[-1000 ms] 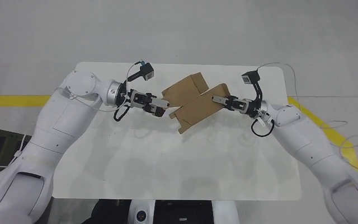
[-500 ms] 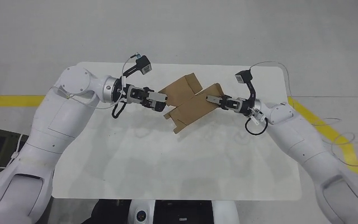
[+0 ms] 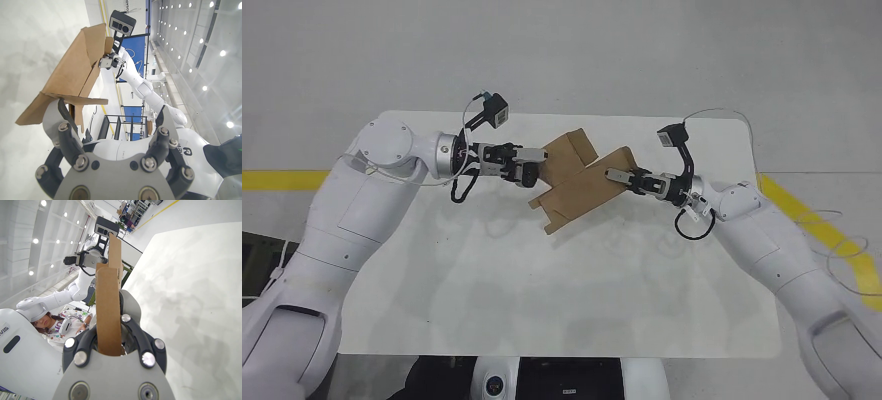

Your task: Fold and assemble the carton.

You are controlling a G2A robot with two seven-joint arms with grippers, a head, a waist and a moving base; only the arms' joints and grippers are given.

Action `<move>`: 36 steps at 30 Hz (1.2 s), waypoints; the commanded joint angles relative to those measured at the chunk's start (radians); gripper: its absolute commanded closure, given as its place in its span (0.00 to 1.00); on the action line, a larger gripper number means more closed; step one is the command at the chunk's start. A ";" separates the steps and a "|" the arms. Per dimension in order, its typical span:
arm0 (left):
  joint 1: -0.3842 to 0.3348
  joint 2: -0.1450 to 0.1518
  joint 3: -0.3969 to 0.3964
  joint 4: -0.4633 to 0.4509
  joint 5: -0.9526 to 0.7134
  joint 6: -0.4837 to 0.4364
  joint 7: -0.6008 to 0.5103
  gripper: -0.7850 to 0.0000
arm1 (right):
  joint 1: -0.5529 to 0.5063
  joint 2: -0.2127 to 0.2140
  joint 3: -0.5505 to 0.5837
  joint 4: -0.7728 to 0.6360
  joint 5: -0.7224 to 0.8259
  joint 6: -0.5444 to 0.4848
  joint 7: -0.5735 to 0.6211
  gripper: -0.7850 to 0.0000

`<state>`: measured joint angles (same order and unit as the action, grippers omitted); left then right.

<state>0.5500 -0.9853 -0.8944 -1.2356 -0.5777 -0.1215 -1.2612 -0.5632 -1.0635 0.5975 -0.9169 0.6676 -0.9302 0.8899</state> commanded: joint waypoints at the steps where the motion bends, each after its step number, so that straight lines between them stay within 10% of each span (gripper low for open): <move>1: 0.001 -0.002 -0.002 0.005 0.002 0.001 0.002 0.00 | -0.002 -0.002 0.005 0.002 -0.002 -0.001 -0.001 1.00; 11: 0.008 -0.008 -0.010 0.013 0.021 0.005 0.009 0.00 | -0.011 -0.006 0.031 0.003 -0.010 -0.005 -0.005 1.00; 21: 0.016 -0.012 -0.012 0.025 0.056 0.013 0.013 0.48 | -0.021 -0.009 0.051 0.005 -0.018 -0.005 -0.005 1.00; 32: 0.024 -0.018 -0.012 0.037 0.094 0.015 0.017 0.57 | -0.027 -0.012 0.069 0.003 -0.038 -0.003 -0.003 1.00; 36: 0.025 -0.020 -0.013 0.041 0.106 0.016 0.021 0.78 | -0.030 -0.014 0.075 0.002 -0.042 -0.002 -0.002 1.00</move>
<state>0.5742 -1.0044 -0.9072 -1.1964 -0.4738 -0.1071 -1.2412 -0.5921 -1.0769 0.6709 -0.9154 0.6259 -0.9327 0.8874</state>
